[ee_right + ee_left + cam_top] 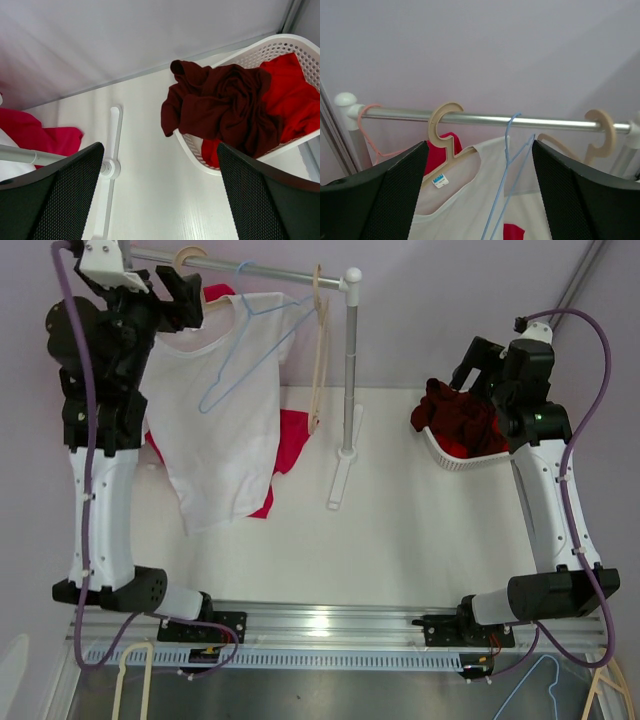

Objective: Remove the t-shirt from the hanger

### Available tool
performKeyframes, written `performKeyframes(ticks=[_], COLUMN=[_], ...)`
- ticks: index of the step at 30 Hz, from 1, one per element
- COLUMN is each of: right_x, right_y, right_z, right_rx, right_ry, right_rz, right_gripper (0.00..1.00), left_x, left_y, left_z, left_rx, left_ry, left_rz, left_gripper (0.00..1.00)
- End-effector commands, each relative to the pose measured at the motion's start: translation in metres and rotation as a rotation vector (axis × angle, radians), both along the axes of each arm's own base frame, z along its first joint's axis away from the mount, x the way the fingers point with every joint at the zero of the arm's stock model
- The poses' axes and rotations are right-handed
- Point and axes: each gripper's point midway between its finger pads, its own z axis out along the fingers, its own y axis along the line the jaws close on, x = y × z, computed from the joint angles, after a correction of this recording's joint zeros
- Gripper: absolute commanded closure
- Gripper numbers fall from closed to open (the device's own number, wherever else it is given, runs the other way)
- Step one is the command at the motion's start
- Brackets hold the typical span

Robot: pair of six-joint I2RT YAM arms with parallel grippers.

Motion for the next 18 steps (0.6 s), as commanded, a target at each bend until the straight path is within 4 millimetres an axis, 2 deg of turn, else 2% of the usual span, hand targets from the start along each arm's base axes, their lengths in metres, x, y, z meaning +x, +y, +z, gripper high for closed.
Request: performKeyframes(ticks=[1, 3, 6, 7, 8, 10, 11, 12, 16, 17, 18], right_x=[-0.001, -0.001, 0.002, 0.003, 0.003, 0.005, 0.007, 0.009, 0.015, 0.016, 0.017], right_y=[0.004, 0.004, 0.006, 0.006, 0.006, 0.006, 0.006, 0.008, 0.015, 0.015, 0.017], right_z=[0.012, 0.014, 0.015, 0.015, 0.013, 0.009, 0.004, 0.001, -0.008, -0.006, -0.004], right_rx=[-0.003, -0.005, -0.004, -0.002, -0.002, 0.001, 0.007, 0.009, 0.017, 0.016, 0.014], right_ry=[-0.042, -0.046, -0.050, -0.049, -0.046, -0.037, -0.030, -0.026, -0.010, -0.014, -0.020], right_rz=[0.020, 0.023, 0.030, 0.032, 0.032, 0.028, 0.027, 0.031, 0.049, 0.046, 0.050], right_gripper=[0.01, 0.00, 0.00, 0.00, 0.01, 0.01, 0.01, 0.01, 0.00, 0.01, 0.01], left_x=[0.043, 0.051, 0.074, 0.076, 0.083, 0.084, 0.090, 0.090, 0.095, 0.102, 0.104], left_y=[-0.006, -0.002, 0.005, 0.013, 0.020, 0.024, 0.030, 0.032, 0.037, 0.040, 0.039], left_z=[-0.046, -0.051, -0.073, -0.073, -0.086, -0.079, -0.093, -0.087, -0.090, -0.096, -0.092], left_rx=[0.003, 0.016, 0.030, 0.034, 0.033, 0.028, 0.020, 0.029, 0.058, 0.047, 0.049], left_ry=[0.144, 0.158, 0.203, 0.197, 0.223, 0.189, 0.213, 0.178, 0.147, 0.162, 0.153], left_rz=[-0.107, -0.138, -0.167, -0.166, -0.163, -0.165, -0.159, -0.157, -0.173, -0.180, -0.190], left_gripper=[0.10, 0.07, 0.03, 0.03, 0.03, 0.02, 0.02, 0.02, 0.02, 0.02, 0.03])
